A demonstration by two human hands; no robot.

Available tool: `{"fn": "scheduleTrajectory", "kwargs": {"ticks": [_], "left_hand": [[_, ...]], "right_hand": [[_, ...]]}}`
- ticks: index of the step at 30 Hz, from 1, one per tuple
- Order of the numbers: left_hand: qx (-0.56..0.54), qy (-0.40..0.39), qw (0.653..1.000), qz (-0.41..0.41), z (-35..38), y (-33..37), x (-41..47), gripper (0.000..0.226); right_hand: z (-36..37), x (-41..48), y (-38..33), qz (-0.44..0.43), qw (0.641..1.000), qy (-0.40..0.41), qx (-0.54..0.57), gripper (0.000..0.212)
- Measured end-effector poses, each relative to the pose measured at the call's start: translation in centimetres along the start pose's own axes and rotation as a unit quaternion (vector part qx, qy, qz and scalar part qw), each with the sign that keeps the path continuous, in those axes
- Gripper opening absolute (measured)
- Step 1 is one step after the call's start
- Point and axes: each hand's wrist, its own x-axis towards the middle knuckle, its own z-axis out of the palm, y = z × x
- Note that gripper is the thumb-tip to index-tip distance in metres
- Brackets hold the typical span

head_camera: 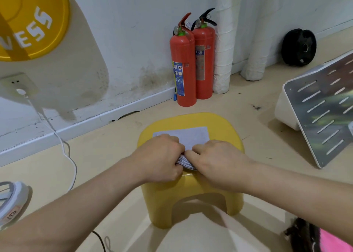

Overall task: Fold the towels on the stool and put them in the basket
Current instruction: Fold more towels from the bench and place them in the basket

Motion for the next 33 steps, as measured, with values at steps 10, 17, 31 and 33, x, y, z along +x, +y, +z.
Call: {"fn": "scheduleTrajectory", "kwargs": {"ticks": [10, 17, 31, 33], "left_hand": [[-0.405, -0.03, 0.892, -0.2, -1.6, -4.6, 0.6, 0.011], [-0.297, 0.034, 0.929, -0.216, 0.2, -4.9, 1.8, 0.019], [-0.189, 0.02, 0.963, -0.189, 1.2, -5.9, 2.8, 0.037], [-0.236, -0.001, 0.954, -0.186, 1.2, -6.3, 2.7, 0.037]], "right_hand": [[0.0, 2.3, 4.0, 0.194, 0.923, 0.07, 0.325, 0.018], [1.4, 3.6, 4.2, 0.277, 0.892, 0.077, 0.348, 0.026], [0.8, 4.3, 6.4, 0.287, 0.873, -0.086, 0.385, 0.043], [0.1, 4.6, 6.7, 0.29, 0.856, -0.119, 0.411, 0.037]]}}
